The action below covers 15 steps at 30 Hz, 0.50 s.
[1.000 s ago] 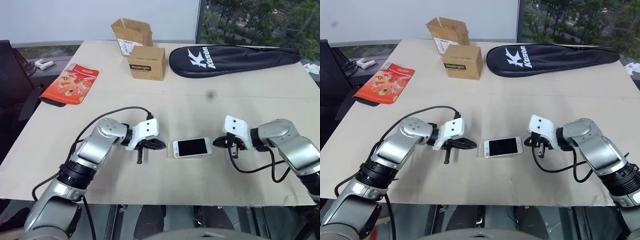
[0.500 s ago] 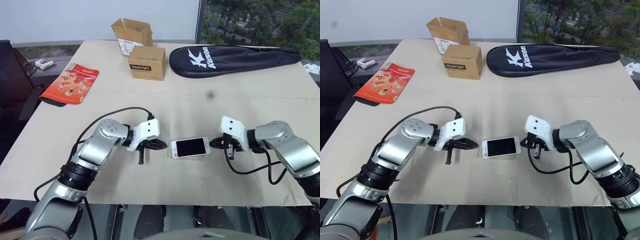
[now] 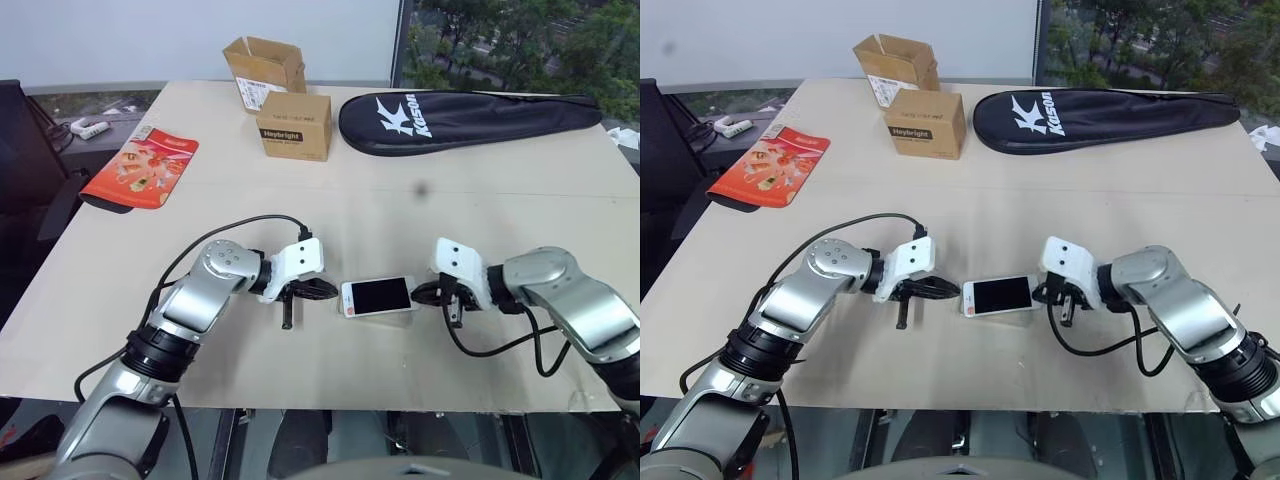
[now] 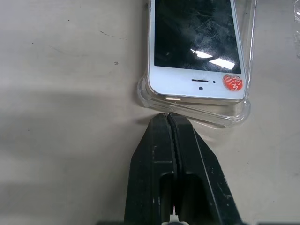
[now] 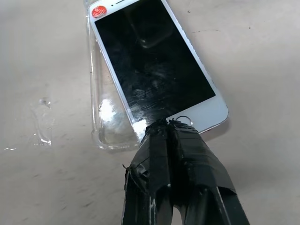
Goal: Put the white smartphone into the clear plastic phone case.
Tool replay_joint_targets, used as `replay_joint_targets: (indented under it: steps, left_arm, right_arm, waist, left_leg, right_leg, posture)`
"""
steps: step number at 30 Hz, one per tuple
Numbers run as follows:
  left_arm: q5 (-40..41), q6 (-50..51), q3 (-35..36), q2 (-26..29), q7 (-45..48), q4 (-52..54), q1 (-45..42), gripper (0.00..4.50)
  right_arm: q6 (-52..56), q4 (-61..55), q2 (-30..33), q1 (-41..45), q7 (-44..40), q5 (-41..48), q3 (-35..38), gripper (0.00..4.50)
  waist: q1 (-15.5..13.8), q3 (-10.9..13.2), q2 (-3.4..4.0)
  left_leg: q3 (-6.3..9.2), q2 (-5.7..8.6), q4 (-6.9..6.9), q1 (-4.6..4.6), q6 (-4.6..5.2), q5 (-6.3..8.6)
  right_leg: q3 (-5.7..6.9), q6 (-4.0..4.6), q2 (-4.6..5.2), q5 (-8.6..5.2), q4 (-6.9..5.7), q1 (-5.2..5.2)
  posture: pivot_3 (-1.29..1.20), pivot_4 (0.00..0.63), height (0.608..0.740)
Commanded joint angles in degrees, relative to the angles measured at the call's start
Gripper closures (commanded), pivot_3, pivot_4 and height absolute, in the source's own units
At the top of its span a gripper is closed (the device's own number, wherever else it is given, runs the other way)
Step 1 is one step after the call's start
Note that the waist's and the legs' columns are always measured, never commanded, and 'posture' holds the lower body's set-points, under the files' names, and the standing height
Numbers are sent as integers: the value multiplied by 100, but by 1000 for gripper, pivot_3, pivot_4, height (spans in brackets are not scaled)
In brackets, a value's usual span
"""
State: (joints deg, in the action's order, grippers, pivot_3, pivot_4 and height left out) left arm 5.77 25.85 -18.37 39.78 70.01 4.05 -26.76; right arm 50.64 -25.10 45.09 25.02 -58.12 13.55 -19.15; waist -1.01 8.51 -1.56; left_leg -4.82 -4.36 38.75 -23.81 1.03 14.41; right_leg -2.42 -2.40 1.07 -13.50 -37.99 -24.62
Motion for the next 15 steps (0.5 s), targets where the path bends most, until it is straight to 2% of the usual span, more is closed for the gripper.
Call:
replay_joint_targets:
  steps: [1,7,10,15]
  left_arm:
    - [28,-52,-78,-9,-2,257,75,4500]
    - [118,1,-8,80,32,447,173,4500]
    - [141,11,-34,81,28,517,255,4500]
    - [159,29,-47,78,13,521,260,4500]
  right_arm:
    - [-4,-131,10,122,135,125,354,4458]
    - [-175,354,-318,473,481,141,564,4458]
    - [-476,829,-587,616,735,-112,388,4458]
    - [-824,1167,-668,659,754,-461,4,4458]
  waist:
    - [1,0,0]
    - [25,0,-1]
    - [30,0,0]
    - [24,0,0]
  left_leg:
    - [0,0,0,0,0,0]
    - [1,0,0,0,0,0]
    - [3,-1,-1,1,0,0]
    - [2,-1,-1,-3,0,0]
  right_leg:
    - [0,0,0,0,0,0]
    - [-1,0,-2,0,0,-1]
    - [-1,0,-4,0,-1,-2]
    - [0,0,-4,0,1,-4]
  posture:
    - [0,150,732]
    - [0,150,732]
    - [0,150,732]
    - [0,150,732]
